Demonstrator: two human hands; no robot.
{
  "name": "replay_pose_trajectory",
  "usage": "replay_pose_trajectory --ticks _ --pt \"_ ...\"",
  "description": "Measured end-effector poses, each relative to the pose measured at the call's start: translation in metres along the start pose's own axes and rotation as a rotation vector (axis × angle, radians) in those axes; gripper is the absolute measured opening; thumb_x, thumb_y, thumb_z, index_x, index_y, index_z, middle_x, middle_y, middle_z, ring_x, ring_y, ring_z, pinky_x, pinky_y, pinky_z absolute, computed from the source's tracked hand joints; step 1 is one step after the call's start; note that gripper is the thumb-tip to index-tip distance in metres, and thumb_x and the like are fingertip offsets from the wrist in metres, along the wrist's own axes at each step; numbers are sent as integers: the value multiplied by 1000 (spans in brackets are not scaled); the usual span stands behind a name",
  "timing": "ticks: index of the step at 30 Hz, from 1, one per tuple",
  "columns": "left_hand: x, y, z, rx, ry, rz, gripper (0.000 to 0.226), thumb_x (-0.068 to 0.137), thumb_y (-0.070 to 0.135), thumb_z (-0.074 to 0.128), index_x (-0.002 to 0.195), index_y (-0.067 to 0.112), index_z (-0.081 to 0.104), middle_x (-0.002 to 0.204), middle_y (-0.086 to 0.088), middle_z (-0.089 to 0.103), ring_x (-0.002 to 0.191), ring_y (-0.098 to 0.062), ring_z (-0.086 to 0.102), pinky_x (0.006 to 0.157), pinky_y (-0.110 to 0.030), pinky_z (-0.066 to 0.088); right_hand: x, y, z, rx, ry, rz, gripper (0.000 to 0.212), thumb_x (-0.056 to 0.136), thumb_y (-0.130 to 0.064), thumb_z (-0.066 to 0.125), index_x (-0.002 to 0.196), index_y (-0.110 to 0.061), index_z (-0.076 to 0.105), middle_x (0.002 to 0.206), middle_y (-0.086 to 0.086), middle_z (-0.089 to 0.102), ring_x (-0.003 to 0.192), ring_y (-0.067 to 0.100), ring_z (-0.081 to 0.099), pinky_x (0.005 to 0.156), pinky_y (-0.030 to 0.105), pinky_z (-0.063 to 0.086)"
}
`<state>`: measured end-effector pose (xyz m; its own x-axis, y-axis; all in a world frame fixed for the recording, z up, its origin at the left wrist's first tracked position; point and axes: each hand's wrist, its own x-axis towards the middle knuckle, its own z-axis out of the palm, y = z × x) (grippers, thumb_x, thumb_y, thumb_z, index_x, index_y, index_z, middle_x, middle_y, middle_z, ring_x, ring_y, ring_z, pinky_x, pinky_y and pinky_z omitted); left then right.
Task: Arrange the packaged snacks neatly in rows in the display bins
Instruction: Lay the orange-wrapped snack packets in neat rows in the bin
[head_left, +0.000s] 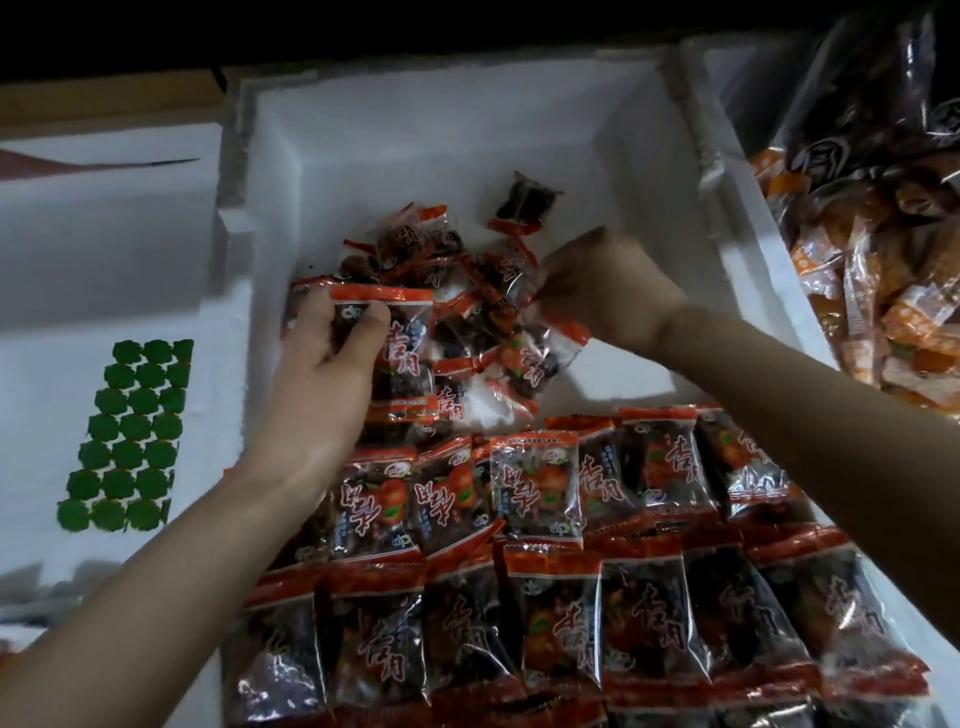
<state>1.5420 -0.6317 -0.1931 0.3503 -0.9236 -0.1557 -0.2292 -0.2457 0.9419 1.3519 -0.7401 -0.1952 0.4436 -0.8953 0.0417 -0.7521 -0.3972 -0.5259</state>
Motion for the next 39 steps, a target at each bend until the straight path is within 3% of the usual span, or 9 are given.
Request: replay_pose_trajectory --ticks 3,8,12,19,22,25,30,35,39 --pt "-2 4 -8 -46 40 5 21 98 31 46 116 26 56 105 12 66 87 7 62 69 -10 48 5 -14 26 -9 -200 -108 18 85 -5 63 96 -13 74 101 1 72 87 7 61 88 17 44" --pt "-4 1 -11 -49 55 15 21 97 29 47 116 28 57 101 19 65 88 13 59 75 -6 43 3 -11 50 -54 -299 -54 18 81 -7 65 98 -15 65 100 3 69 95 20 62 84 29 48" --pt "-5 -5 -8 -31 36 4 30 97 31 48 126 26 53 117 16 60 110 2 54 103 -27 38 2 -5 51 -33 -246 -40 19 78 -7 71 85 -20 59 88 1 64 87 20 61 80 36 51" --pt "-4 -7 -2 -30 -51 -13 20 93 19 56 110 29 51 101 12 64 97 -4 59 92 -31 43 3 -9 57 87 -114 -72 19 81 -7 70 96 -12 62 91 2 64 86 17 60 80 28 48" --pt "0 -4 4 -9 -99 55 15 91 24 60 103 30 53 100 10 67 95 -7 63 92 -35 48 -9 -23 35 512 -21 33 10 94 -25 54 93 -20 62 89 -2 67 77 9 61 73 24 49" --pt "8 4 20 32 -174 156 22 87 23 66 107 22 57 100 6 67 95 -8 63 85 -29 51 -25 -27 7 886 -192 120 25 83 -38 54 99 -20 60 85 2 69 76 14 67 71 27 57" --pt "20 14 48 157 -301 220 38 82 23 70 112 19 48 92 5 61 79 1 62 62 -6 46 -36 0 -8 725 -152 168 20 69 -23 70 78 -11 56 68 -2 62 67 11 62 64 24 55" --pt "36 -6 42 731 -453 359 49 84 36 66 127 21 49 123 4 48 116 -13 44 94 -26 35 -28 49 -12 302 -48 221 14 80 -12 72 84 -14 59 80 1 67 75 22 67 70 38 57" --pt "43 -17 42 975 -502 390 59 81 38 70 133 23 48 125 3 41 125 -16 32 100 -27 22 -23 60 5 219 -109 292 16 80 -15 72 89 -16 60 91 9 70 77 21 65 65 24 53"
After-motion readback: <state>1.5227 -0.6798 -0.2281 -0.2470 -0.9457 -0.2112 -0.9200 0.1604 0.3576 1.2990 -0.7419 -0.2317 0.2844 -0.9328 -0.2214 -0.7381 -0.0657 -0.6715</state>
